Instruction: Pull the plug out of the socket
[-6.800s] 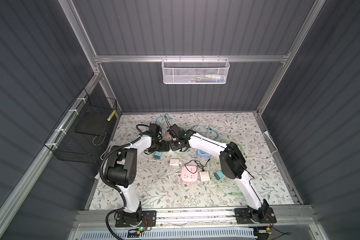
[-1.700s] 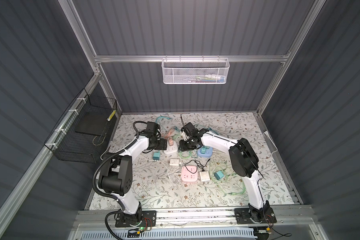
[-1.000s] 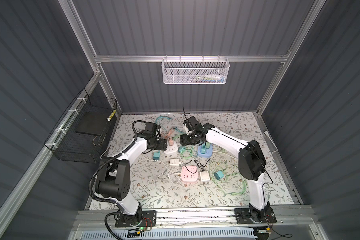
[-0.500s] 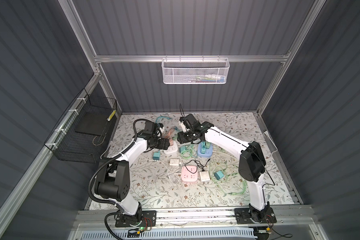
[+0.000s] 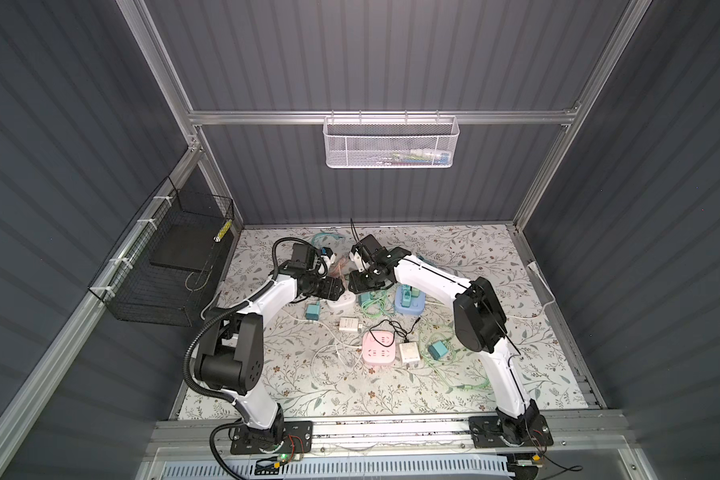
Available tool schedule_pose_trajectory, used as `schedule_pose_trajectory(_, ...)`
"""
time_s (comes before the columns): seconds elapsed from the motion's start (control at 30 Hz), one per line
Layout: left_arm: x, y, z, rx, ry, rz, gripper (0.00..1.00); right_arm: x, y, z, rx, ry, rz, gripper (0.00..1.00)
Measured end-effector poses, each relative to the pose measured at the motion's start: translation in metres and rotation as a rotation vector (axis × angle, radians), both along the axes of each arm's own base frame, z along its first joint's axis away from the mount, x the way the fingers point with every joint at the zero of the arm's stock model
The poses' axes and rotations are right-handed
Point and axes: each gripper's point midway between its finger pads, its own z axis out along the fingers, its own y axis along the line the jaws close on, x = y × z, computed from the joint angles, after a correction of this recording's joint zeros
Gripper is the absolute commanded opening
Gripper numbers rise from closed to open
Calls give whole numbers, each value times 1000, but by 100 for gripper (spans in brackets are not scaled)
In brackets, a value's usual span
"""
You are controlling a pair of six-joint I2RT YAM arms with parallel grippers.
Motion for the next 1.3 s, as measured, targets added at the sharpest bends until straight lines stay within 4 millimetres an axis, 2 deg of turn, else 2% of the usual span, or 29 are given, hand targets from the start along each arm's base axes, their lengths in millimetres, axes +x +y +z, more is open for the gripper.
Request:
schedule_pose_trajectory(0.27, 4, -4, -5, 6, -23, -54, 84, 8, -4, 1, 43, 27, -25, 36)
schedule_pose_trajectory(0.37, 4, -5, -13, 19, -21, -78, 84, 9, -2, -2, 60, 42, -27, 34)
schedule_pose_trajectory(0.67, 7, -5, -31, 64, -26, -153, 88, 5, -2, -37, 51, 121, -26, 30)
schedule_pose_trajectory(0.93, 20, -8, -33, 100, -84, -229, 89, 3, 1, -42, 72, 154, -15, 29)
schedule_pose_trajectory(1.3, 35, -15, -40, 117, -154, -346, 88, 15, 9, -42, 114, 171, -10, 27)
